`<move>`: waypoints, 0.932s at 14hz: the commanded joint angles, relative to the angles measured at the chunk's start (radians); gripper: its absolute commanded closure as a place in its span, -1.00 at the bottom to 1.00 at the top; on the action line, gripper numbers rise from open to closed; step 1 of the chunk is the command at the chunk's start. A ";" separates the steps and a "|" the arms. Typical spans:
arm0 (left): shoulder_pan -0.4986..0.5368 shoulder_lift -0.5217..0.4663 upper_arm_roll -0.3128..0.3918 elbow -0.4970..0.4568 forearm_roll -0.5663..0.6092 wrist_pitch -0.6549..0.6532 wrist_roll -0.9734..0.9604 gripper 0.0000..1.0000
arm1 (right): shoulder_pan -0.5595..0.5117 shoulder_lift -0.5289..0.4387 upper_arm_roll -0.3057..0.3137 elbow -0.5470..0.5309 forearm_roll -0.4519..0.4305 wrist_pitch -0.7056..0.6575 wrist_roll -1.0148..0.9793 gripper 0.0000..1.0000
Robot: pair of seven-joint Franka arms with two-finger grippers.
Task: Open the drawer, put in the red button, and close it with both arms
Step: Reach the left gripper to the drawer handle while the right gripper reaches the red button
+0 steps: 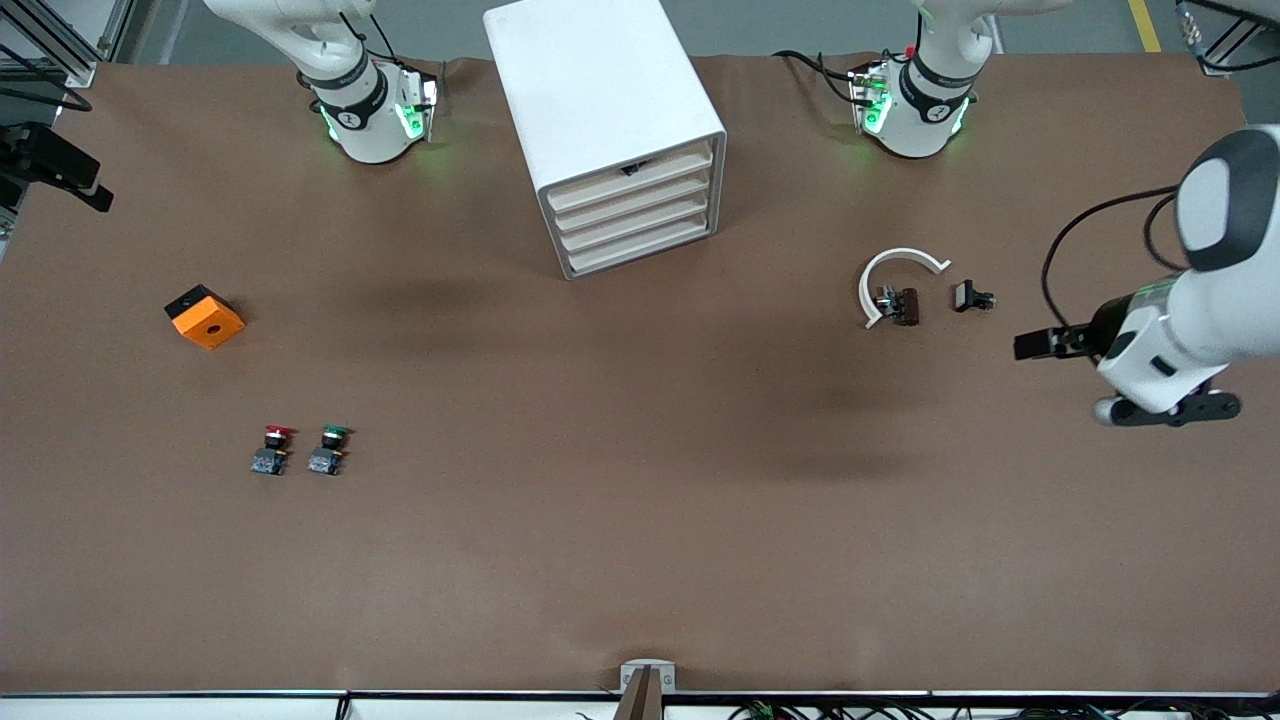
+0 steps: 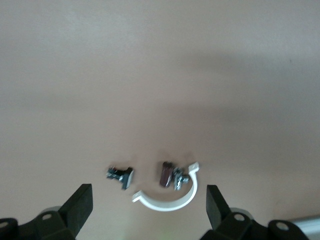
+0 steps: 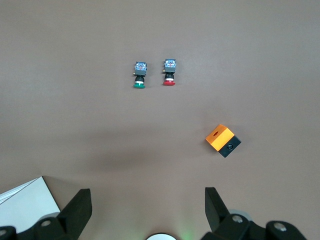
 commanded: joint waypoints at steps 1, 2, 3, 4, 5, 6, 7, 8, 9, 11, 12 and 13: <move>-0.043 0.092 -0.003 0.016 0.015 0.075 -0.131 -1.00 | -0.014 0.062 0.011 0.007 0.000 0.001 -0.002 -1.00; -0.063 0.120 -0.003 0.018 0.014 0.103 -0.190 -1.00 | -0.011 0.085 0.012 0.030 -0.010 -0.001 -0.010 -1.00; -0.079 0.135 -0.003 0.019 0.009 0.129 -0.256 -1.00 | -0.012 0.101 0.014 0.029 -0.009 0.005 -0.007 -1.00; -0.094 0.144 -0.003 0.021 0.008 0.141 -0.321 -1.00 | -0.020 0.153 0.012 0.042 0.000 0.004 -0.007 -1.00; -0.119 0.163 -0.003 0.027 0.005 0.147 -0.400 -1.00 | -0.018 0.165 0.012 0.053 -0.001 0.009 -0.010 -1.00; -0.145 0.178 -0.005 0.030 -0.006 0.149 -0.486 -1.00 | -0.015 0.168 0.012 0.059 -0.010 0.010 -0.010 -1.00; -0.156 0.195 -0.005 0.036 -0.024 0.149 -0.575 -1.00 | -0.014 0.175 0.012 0.061 -0.012 0.012 -0.010 -1.00; -0.174 0.213 -0.006 0.067 -0.049 0.149 -0.650 -1.00 | -0.015 0.179 0.012 0.061 -0.010 0.019 -0.010 -1.00; -0.186 0.232 -0.006 0.085 -0.101 0.146 -0.721 -1.00 | -0.014 0.188 0.012 0.061 -0.010 0.028 -0.010 -1.00; -0.206 0.256 -0.006 0.088 -0.191 0.138 -0.825 -1.00 | -0.021 0.234 0.012 0.063 -0.010 0.053 -0.010 -1.00; -0.217 0.265 -0.006 0.088 -0.230 0.135 -0.885 -1.00 | -0.024 0.256 0.012 0.063 -0.012 0.056 -0.009 -1.00; -0.232 0.270 -0.006 0.090 -0.251 0.118 -0.957 -1.00 | -0.026 0.277 0.012 0.063 -0.009 0.058 -0.009 -1.00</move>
